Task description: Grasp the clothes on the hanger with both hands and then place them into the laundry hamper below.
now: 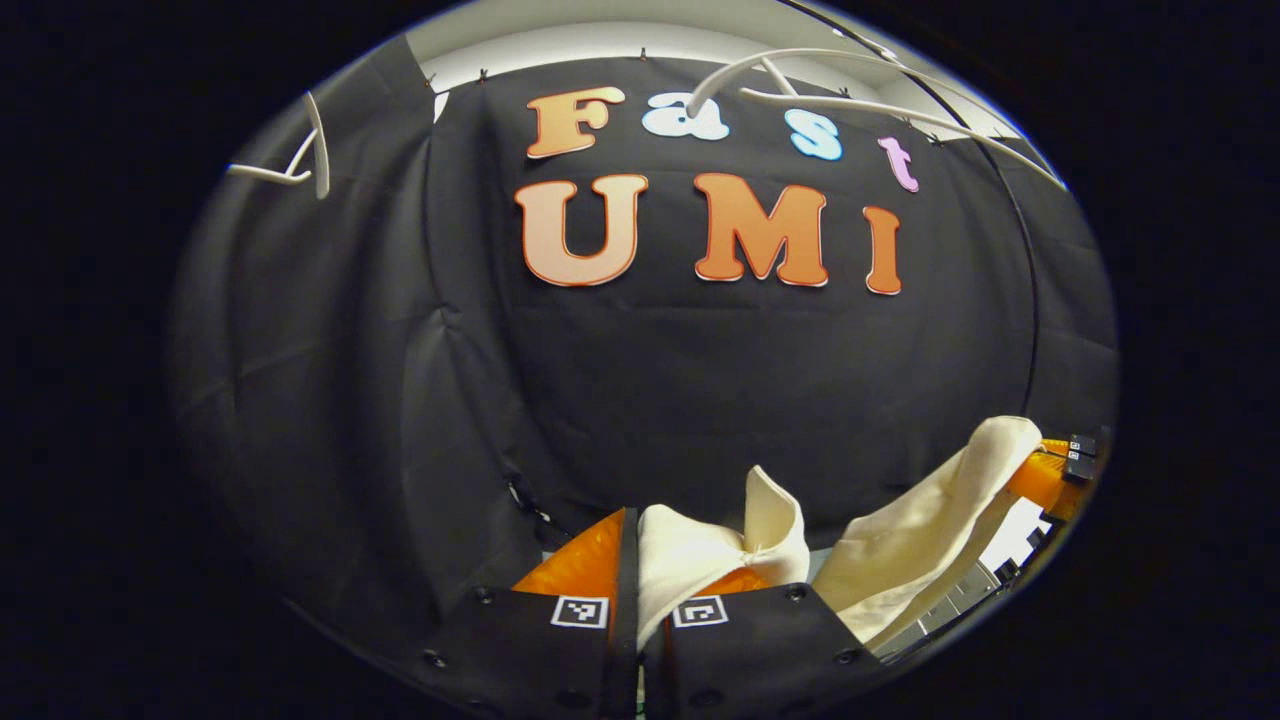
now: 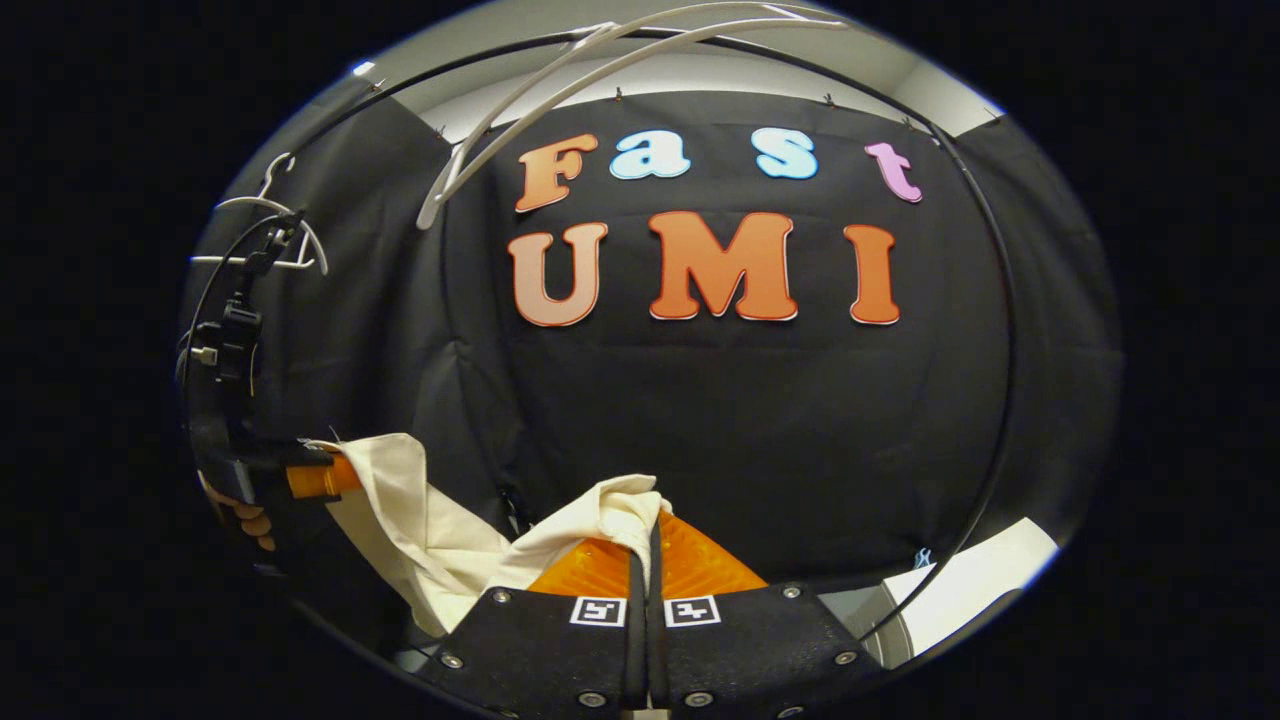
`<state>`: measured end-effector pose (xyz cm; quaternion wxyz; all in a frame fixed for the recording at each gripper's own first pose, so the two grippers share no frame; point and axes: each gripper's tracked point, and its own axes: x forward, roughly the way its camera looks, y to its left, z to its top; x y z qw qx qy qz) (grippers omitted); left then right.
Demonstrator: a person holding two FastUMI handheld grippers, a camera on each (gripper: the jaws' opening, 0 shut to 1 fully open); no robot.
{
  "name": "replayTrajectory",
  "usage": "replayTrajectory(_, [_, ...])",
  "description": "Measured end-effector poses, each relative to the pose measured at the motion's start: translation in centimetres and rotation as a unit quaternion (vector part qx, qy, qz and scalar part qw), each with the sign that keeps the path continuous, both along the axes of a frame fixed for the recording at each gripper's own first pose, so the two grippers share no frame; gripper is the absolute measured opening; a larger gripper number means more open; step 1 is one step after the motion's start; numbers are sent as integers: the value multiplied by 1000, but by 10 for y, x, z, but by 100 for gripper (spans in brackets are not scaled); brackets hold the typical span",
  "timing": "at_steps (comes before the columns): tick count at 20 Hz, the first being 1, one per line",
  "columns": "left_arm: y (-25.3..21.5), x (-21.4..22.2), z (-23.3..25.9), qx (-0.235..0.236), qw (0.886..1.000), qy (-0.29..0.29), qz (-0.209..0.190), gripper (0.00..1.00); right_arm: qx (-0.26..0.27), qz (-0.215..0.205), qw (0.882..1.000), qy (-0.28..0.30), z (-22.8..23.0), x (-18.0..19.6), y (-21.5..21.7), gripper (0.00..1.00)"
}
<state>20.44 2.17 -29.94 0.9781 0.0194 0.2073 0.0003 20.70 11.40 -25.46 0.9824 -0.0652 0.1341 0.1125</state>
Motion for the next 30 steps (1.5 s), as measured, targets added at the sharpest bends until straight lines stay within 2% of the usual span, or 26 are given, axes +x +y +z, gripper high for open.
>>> replayTrajectory(5, [-6, -20, -48, -14, 999, 31, -8, 9, 21, 40, 999, 19, -45, -1, 33, 0])
replayTrajectory(11, [8, -38, -118, -32, 996, 81, 17, 9, 67, 47, 995, 57, -116, -1, 55, 0])
replayTrajectory(15, [14, -64, -184, -55, 987, 143, 39, 10, 85, 19, 990, 107, -181, -9, 44, 1])
replayTrajectory(20, [19, -97, -258, -56, 973, 215, 54, 10, 97, -33, 980, 171, -260, -28, 20, 1])
replayTrajectory(23, [22, -121, -296, -55, 962, 257, 69, 11, 105, -70, 969, 212, -306, -46, 1, 1])
replayTrajectory(26, [23, -137, -325, -40, 952, 292, 79, 12, 85, -119, 957, 252, -352, -61, -25, 1])
replayTrajectory(30, [14, -158, -358, -28, 941, 329, 72, 13, 56, -138, 940, 308, -401, -83, -36, 2])
